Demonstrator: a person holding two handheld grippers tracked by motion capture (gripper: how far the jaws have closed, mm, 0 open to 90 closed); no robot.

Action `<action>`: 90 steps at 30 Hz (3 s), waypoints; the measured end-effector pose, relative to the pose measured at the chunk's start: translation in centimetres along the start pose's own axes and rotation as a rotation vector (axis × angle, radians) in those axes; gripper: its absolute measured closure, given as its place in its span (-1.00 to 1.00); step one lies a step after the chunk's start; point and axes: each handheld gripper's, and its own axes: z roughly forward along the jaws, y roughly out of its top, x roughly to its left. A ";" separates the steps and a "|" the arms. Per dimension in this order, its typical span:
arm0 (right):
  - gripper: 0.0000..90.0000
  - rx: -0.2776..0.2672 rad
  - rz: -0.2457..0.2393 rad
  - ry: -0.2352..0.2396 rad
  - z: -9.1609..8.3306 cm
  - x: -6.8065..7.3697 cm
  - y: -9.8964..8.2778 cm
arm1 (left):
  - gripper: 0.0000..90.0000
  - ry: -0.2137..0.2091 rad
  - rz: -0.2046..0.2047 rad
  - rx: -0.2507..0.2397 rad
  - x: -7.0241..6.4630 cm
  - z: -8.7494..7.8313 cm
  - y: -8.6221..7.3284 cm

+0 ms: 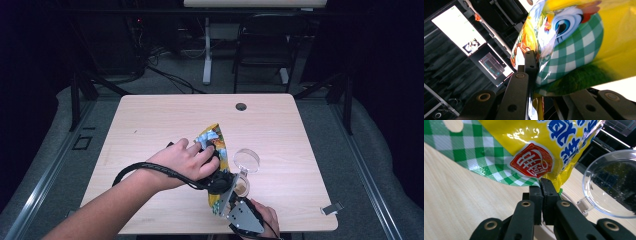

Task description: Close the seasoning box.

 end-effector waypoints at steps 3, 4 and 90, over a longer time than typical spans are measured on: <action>0.97 -0.003 0.013 0.020 0.0 0.0 0.0 | 0.89 0.003 -0.001 -0.005 -0.1 0.1 0.0; 0.97 -0.004 0.023 0.024 0.1 0.0 0.0 | 0.89 0.003 -0.001 -0.005 -0.1 0.1 -0.1; 0.94 -0.067 0.312 0.121 -0.1 -2.2 -0.7 | 0.90 -0.015 -0.015 -0.002 0.8 0.1 -0.3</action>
